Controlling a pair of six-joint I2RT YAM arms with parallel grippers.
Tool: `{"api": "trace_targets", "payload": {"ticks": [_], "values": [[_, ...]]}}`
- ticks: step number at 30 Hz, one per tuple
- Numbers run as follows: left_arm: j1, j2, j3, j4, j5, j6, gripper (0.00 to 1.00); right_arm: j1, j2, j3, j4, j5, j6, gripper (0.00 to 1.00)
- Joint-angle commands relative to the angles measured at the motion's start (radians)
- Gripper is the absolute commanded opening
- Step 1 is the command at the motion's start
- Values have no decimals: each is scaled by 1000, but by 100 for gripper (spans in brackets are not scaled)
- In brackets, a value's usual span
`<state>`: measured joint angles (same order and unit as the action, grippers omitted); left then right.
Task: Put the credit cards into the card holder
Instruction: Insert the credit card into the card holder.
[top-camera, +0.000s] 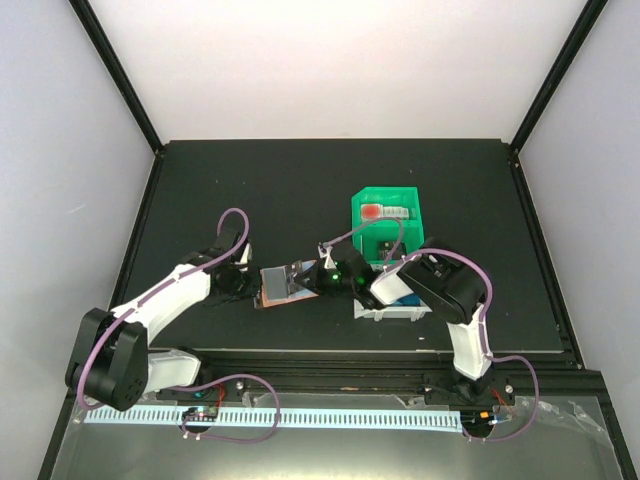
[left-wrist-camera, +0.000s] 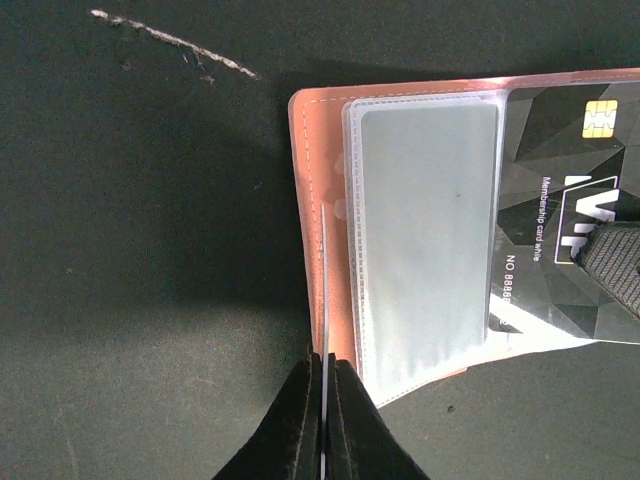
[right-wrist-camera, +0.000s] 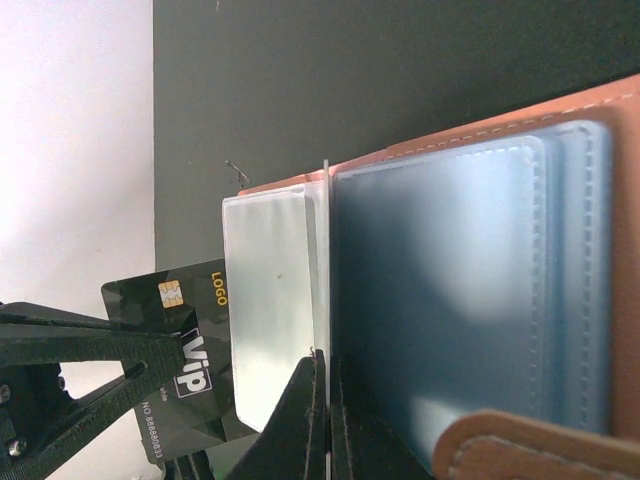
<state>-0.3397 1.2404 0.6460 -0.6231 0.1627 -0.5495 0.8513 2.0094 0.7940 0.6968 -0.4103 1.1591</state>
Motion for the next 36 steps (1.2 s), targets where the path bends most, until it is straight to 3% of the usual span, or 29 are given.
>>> {"api": "trace_targets", "payload": {"ticks": [1,25,36], "values": [[4,26,-12,20,27,17,2,18,22,14,1,-34,-11,1],[4,25,-17,22,31,20,2,27,66,67,-12,-132,41,2],[4,-55,-2,-25,-37,6,1,26,47,109,-175,-103,59,2]]}}
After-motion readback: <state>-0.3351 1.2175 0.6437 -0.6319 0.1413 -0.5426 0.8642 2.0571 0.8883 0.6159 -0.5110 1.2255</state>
